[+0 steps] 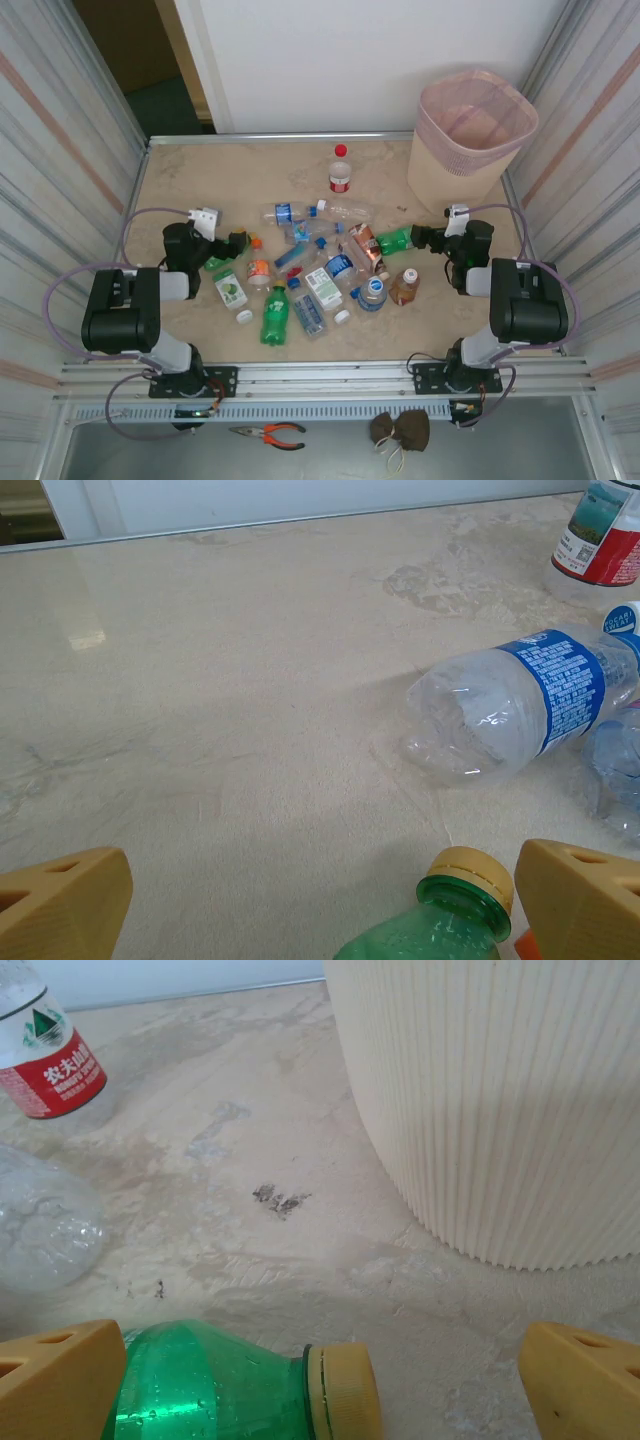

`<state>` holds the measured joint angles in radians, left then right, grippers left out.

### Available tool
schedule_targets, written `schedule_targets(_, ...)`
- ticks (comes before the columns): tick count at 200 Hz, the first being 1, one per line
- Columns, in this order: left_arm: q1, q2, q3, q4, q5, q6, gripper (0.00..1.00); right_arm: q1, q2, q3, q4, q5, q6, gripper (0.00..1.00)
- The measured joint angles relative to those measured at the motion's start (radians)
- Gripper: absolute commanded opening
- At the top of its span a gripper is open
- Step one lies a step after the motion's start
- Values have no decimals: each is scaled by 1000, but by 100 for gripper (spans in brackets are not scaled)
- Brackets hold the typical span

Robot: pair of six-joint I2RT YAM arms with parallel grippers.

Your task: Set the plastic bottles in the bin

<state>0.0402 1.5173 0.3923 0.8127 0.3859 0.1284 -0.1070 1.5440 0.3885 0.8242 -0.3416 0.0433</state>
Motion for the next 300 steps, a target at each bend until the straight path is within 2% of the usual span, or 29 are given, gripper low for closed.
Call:
schedule_targets(253,6,0,0,0,15,0,99,0,0,-1,6,1,0,99)
schedule_targets(300,6,-39,-28,2,-10,-2,99,19,-27,-1,-17,44,-1,99)
